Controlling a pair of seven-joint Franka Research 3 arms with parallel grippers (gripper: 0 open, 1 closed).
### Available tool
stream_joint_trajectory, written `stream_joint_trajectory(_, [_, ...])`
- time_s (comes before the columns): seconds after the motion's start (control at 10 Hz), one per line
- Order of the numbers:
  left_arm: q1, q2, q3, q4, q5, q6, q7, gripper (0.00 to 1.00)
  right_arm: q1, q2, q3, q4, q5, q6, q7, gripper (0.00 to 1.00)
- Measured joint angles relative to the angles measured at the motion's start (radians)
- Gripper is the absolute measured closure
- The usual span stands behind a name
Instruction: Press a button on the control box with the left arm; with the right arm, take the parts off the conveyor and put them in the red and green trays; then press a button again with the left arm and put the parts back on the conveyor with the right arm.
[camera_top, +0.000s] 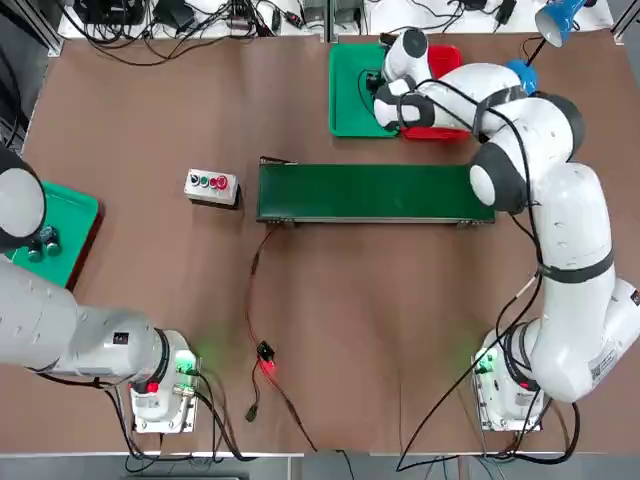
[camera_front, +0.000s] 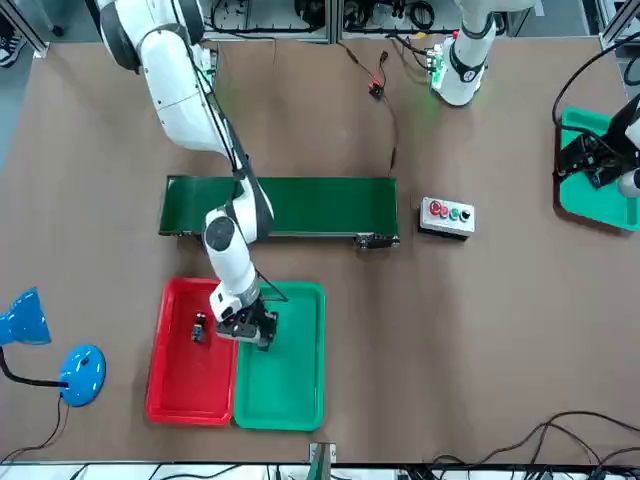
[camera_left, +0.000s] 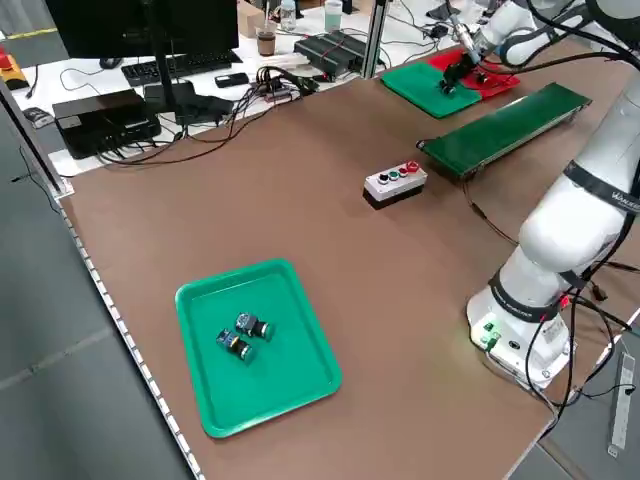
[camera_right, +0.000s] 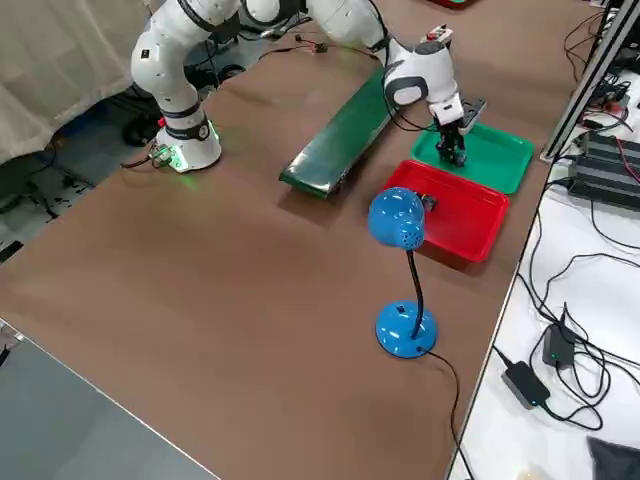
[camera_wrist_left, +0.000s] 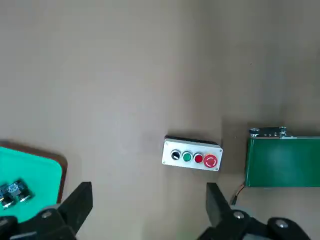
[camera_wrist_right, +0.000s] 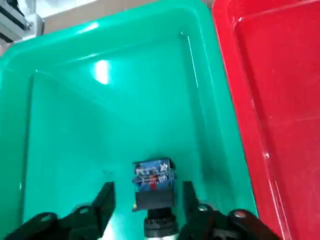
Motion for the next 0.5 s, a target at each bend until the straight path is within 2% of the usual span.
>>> stream_joint_trajectory(0.2, [0.000, 0.000, 0.000, 0.000, 0.000, 0.000, 0.000, 0.00, -0.012, 0.000, 0.000, 0.015, 0.000, 0.000, 0.000, 0.01])
stream_joint_trajectory(0.4, [0.000, 0.000, 0.000, 0.000, 0.000, 0.000, 0.000, 0.00, -0.017, -0.005, 0.000, 0.030, 0.001, -0.014, 0.000, 0.00])
stream_joint_trajectory(0.5, [0.000, 0.000, -0.001, 0.000, 0.000, 0.000, 0.000, 0.00, -0.030, -0.016, -0.001, 0.042, 0.001, -0.067, 0.000, 0.00])
